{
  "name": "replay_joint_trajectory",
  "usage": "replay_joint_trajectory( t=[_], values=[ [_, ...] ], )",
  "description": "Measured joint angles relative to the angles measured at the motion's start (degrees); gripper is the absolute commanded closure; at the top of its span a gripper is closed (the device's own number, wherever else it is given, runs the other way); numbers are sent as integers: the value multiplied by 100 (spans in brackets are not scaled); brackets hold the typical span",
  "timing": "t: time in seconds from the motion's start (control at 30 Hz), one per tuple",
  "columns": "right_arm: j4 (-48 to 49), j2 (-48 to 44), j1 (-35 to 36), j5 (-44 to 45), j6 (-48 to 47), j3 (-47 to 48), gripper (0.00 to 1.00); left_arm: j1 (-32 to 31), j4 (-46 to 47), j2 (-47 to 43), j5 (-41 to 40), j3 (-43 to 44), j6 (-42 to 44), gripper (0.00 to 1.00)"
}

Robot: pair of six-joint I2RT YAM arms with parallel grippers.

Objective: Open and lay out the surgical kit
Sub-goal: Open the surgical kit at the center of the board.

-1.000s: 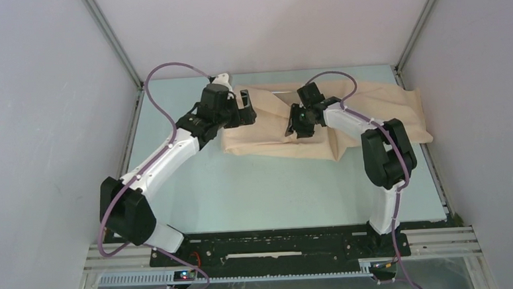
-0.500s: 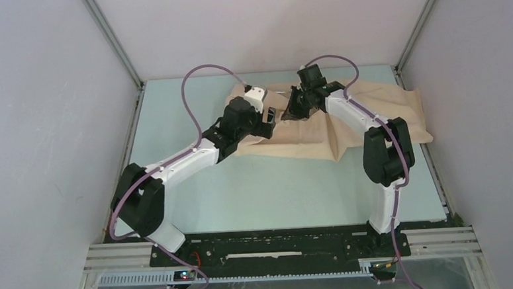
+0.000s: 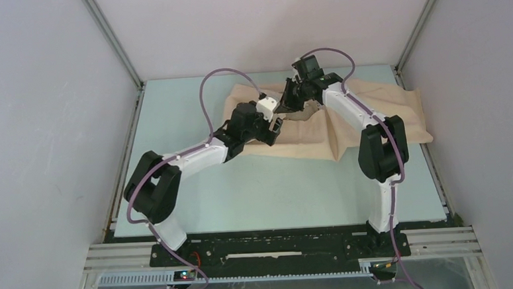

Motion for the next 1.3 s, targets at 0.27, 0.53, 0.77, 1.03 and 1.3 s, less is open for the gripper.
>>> replay_joint_trajectory(
  t=[0.27, 0.53, 0.77, 1.03, 1.3],
  values=[
    [-129, 37, 96, -61, 13, 275, 96, 0, -4, 555, -238, 245, 33, 59],
    [-380, 35, 103, 20, 37, 588, 16, 46, 11, 684, -1222, 702, -129, 100],
    [-448, -136, -79, 254, -31, 697, 9, 446, 164, 592, -1982, 717, -490, 100],
    [-179, -1241, -389, 509, -140, -621, 9, 1663, -101, 229, -2859, 710, -1115, 100],
    [-13, -1775, -737, 673, -267, -1661, 9, 3668, -992, 68, -3370, 520, -2369, 100]
  ],
)
